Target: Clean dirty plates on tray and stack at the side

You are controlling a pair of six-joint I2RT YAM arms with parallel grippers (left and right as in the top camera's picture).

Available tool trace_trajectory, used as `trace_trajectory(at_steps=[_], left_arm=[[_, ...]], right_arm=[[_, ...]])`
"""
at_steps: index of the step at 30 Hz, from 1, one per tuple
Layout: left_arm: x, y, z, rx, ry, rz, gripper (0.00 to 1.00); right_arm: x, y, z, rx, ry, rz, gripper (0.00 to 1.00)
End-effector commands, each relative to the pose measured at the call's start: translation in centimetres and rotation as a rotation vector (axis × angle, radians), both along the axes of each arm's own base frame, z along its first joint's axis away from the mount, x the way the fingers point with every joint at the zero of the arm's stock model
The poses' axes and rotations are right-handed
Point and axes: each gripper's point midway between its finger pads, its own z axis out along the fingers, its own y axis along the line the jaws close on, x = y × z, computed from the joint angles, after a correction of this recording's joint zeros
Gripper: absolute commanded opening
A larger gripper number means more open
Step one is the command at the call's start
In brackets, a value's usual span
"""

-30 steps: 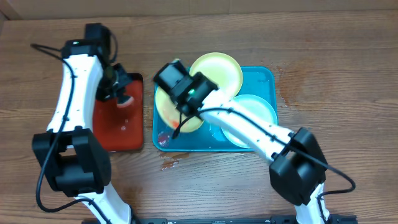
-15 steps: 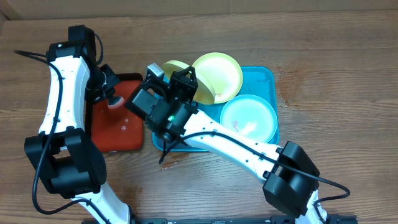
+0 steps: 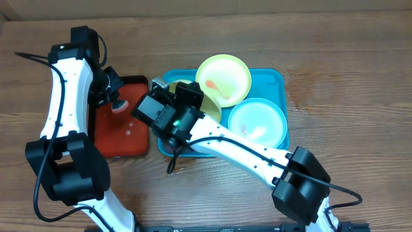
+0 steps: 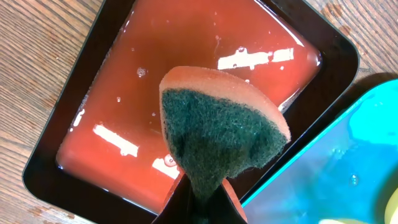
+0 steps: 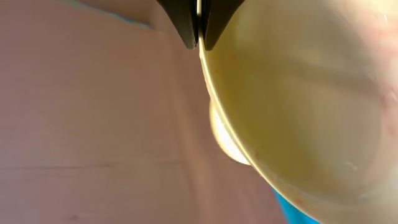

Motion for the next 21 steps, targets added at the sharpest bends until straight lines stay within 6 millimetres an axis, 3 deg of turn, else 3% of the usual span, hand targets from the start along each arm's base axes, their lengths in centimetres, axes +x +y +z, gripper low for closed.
trace_trajectory(at_steps=[1, 3, 5, 8, 10, 13, 16, 21], left_arm=[[0.5, 0.0, 1.6, -0.001, -0.051, 0.006, 0.04], [0.6, 0.0, 1.6, -0.001, -0.054, 0.006, 0.04], [0.6, 0.0, 1.6, 0.000, -0.054, 0.006, 0.04], [0.6, 0.0, 1.6, 0.001, -0.054, 0.002, 0.04], [0.6, 0.0, 1.6, 0.000, -0.053, 0.001, 0.04], [0.6, 0.0, 1.6, 0.000, -0.054, 0.002, 0.04], [0.7, 0.0, 1.6, 0.001, -0.057, 0.002, 0.04], [0.7, 0.0, 1.6, 0.001, -0.056, 0.002, 0.04]], right_arm=[[1.1, -0.9, 3.1, 0.122, -0.070, -0.059, 0.04], [1.9, -2.0, 5.7, 0.105, -0.221, -0.134, 0.04], [2.2, -1.6, 6.2, 0.142, -0.251, -0.141, 0.04], [1.5, 1.0, 2.2, 0.243, -0.002, -0.007, 0.04], [0.8, 1.6, -0.2, 0.288, 0.166, 0.054, 0.04], [2.4, -0.9, 0.9, 0.366, 0.098, -0.078, 0.04], [4.4, -3.2, 2.5, 0.596, 0.069, -0.219, 0.04], [6.1, -7.5, 2.6, 0.944, 0.384, -0.261, 0.04]])
